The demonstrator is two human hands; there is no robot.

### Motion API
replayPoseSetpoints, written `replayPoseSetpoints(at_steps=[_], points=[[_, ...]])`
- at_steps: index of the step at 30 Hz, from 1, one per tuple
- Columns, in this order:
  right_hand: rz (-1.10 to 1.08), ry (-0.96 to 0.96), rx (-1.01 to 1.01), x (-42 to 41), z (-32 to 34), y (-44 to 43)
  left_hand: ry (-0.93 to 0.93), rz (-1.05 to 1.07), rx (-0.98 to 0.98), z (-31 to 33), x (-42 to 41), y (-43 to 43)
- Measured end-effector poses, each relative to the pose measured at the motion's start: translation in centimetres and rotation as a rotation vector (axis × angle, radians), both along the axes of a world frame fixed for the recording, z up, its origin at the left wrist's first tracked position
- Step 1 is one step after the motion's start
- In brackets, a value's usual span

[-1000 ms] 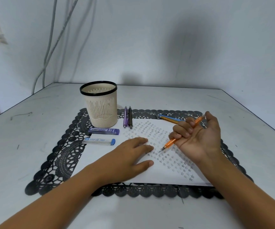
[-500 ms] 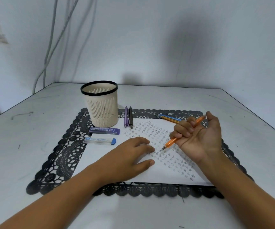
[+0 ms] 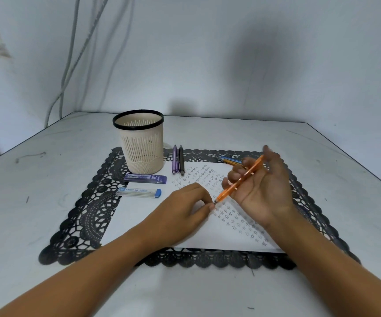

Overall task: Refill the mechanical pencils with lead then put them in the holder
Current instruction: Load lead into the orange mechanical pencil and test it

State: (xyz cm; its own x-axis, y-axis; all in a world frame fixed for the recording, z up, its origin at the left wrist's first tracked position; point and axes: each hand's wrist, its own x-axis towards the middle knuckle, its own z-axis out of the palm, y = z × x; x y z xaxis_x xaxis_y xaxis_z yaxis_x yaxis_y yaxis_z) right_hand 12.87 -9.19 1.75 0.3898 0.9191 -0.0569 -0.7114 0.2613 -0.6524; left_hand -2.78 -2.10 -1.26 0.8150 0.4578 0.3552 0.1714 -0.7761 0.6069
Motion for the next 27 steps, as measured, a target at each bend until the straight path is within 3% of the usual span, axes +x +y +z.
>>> replayPoseSetpoints(at_steps=[5,8,13,18,27], points=[[0.199,-0.686,-0.241,0.0,0.0,-0.3,-0.048,0.071,-0.016,0.3,-0.2,0.2],[0.246,-0.743,-0.274,0.3,0.8,-0.8,-0.022,0.07,0.015,0.2,-0.5,0.3],[0.15,-0.775,-0.244,2.7,2.0,-2.3,0.152,0.087,0.093,-0.2,-0.9,0.8],[0.042,-1.079,-0.359,3.5,0.3,-6.5,0.357,0.035,0.177,-0.5,-0.9,0.7],[-0.131,-1.242,-0.438,2.9,-1.6,-8.6,0.413,0.03,0.194,-0.7,-0.8,1.1]])
